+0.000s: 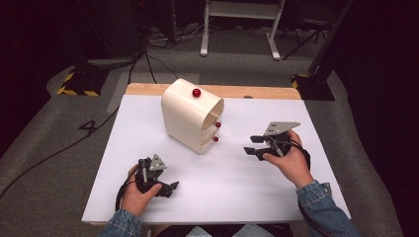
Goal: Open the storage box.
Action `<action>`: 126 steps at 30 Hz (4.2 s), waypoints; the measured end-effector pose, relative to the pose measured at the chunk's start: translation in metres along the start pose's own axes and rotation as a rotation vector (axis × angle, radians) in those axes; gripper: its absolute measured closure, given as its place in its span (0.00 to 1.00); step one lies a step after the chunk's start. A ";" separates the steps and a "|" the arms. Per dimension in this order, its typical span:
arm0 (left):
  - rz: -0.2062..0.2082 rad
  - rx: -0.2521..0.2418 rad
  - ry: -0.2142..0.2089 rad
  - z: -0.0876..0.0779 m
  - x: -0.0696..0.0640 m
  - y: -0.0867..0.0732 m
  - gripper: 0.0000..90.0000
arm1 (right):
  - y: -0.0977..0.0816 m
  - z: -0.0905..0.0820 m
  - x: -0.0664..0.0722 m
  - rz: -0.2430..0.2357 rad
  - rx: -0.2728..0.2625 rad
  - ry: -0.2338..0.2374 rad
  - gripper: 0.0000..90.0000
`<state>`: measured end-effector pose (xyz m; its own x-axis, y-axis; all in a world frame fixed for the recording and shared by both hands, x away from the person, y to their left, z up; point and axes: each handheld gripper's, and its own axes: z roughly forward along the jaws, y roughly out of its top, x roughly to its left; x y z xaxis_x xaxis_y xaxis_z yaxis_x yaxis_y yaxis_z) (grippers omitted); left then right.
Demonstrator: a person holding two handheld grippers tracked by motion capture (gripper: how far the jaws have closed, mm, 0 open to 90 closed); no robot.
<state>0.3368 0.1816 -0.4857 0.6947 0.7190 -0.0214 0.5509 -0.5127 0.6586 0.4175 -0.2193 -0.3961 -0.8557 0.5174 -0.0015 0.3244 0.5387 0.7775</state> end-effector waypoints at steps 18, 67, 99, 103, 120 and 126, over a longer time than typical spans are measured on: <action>-0.008 0.005 -0.008 0.000 0.001 0.001 0.00 | 0.009 0.053 -0.005 -0.016 -0.127 0.029 0.63; -0.007 0.003 -0.009 0.000 0.001 0.000 0.00 | -0.005 0.078 0.009 -0.048 -0.150 0.033 0.82; -0.004 0.005 -0.010 0.000 0.001 0.000 0.00 | -0.040 0.048 0.008 -0.014 -0.128 0.041 0.82; -0.004 0.002 -0.008 0.000 0.001 0.000 0.00 | -0.041 0.048 0.008 -0.014 -0.125 0.042 0.82; -0.006 0.003 -0.010 0.000 0.001 0.000 0.00 | -0.045 0.027 0.002 0.006 -0.116 0.000 0.68; -0.003 0.004 -0.009 0.000 0.001 0.000 0.00 | -0.030 0.011 0.003 -0.005 -0.160 -0.015 0.64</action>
<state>0.3377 0.1822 -0.4855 0.6973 0.7161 -0.0302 0.5546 -0.5124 0.6557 0.4101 -0.2268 -0.4269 -0.8506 0.5257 -0.0146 0.2503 0.4290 0.8680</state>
